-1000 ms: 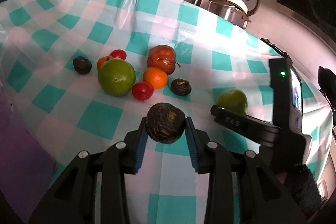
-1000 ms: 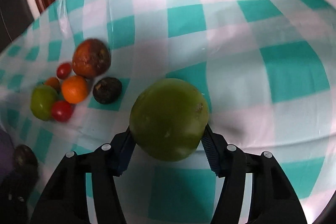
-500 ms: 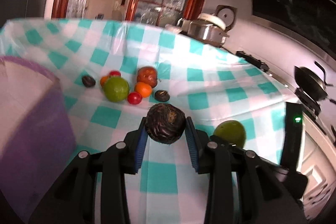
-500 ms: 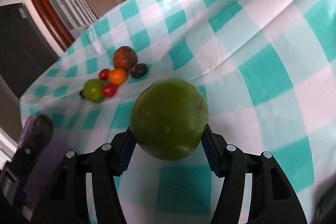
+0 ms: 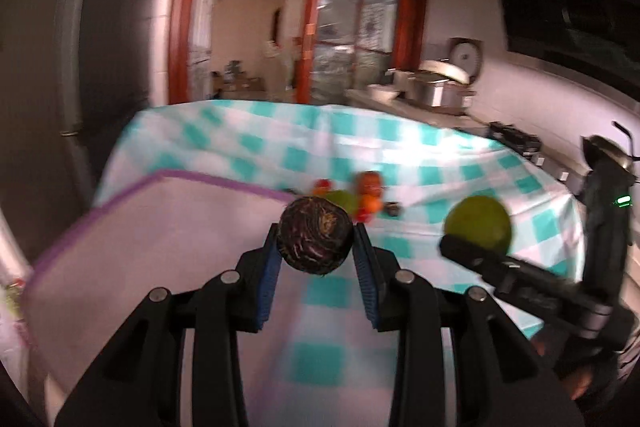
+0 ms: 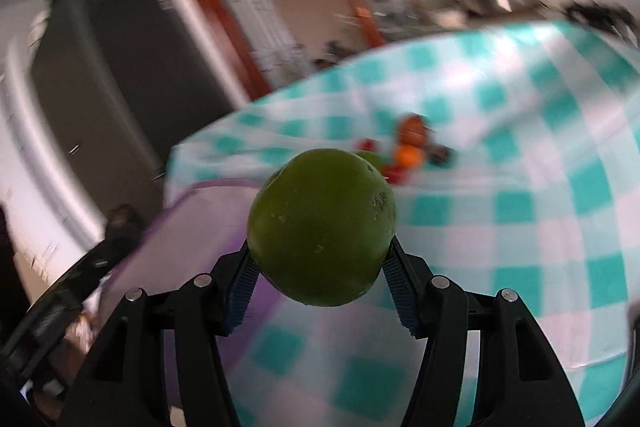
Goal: Organize fruits
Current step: 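Lift both held fruits and carry them toward the white purple-rimmed box, then open both tools over the box to drop the green tomato and dried fruit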
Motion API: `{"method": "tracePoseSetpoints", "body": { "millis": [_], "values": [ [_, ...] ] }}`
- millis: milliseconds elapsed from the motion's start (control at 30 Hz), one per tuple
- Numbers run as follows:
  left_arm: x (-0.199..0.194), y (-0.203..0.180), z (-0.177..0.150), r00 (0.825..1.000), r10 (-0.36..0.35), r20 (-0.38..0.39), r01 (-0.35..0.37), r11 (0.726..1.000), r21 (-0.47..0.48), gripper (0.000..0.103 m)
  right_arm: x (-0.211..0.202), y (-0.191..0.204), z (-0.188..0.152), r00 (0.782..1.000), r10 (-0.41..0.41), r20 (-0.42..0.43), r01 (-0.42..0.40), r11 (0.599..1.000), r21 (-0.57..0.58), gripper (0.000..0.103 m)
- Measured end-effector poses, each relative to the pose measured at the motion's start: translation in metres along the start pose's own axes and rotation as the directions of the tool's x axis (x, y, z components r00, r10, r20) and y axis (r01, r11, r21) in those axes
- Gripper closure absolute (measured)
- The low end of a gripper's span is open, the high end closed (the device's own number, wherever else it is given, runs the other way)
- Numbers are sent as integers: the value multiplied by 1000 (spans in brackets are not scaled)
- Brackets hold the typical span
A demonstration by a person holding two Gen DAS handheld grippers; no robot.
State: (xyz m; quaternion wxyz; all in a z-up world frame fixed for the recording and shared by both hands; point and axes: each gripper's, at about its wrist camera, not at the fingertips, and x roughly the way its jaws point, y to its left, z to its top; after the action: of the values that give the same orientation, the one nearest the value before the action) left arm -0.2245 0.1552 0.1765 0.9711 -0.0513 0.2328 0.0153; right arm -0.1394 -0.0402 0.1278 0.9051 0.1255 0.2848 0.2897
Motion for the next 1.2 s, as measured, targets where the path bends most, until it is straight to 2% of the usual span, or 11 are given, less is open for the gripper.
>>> {"method": "tracePoseSetpoints", "body": {
  "millis": [133, 300, 400, 467, 567, 700, 800, 867, 1000, 1100, 1200],
  "values": [
    [-5, 50, 1, 992, 113, -50, -114, 993, -14, 67, 19, 69, -7, 994, 89, -65, -95, 990, -102, 45],
    [9, 110, -9, 967, 206, -149, -216, 975, -51, 67, 58, 128, -20, 976, 146, -159, -175, 966, -188, 45],
    [23, 138, -18, 950, 239, -200, -255, 965, -63, 67, 88, 151, -26, 970, 91, -225, -149, 955, -255, 45],
    [32, 150, -24, 943, 238, -231, -260, 963, -70, 67, 105, 162, -34, 967, 1, -256, -88, 941, -327, 45],
    [33, 154, -25, 949, 216, -229, -238, 969, -70, 67, 127, 169, -46, 948, -81, -307, -45, 923, -383, 45],
    [42, 150, -26, 931, 261, -255, -271, 962, -7, 66, 143, 169, -58, 935, -174, -310, 10, 885, -466, 44],
    [49, 150, -32, 918, 272, -289, -283, 959, 5, 55, 148, 172, -63, 930, -213, -299, 36, 864, -503, 44],
    [54, 150, -39, 907, 284, -312, -294, 956, 17, 53, 150, 174, -67, 926, -248, -284, 60, 841, -538, 44],
    [51, 153, -39, 921, 253, -297, -270, 963, -14, 48, 155, 178, -71, 916, -289, -279, 83, 815, -574, 44],
    [49, 152, -38, 927, 243, -284, -259, 966, -21, 37, 161, 178, -71, 904, -311, -294, 86, 805, -587, 44],
    [46, 152, -37, 933, 234, -272, -252, 967, -30, 28, 161, 176, -70, 907, -300, -294, 81, 811, -579, 42]
  ]
}}
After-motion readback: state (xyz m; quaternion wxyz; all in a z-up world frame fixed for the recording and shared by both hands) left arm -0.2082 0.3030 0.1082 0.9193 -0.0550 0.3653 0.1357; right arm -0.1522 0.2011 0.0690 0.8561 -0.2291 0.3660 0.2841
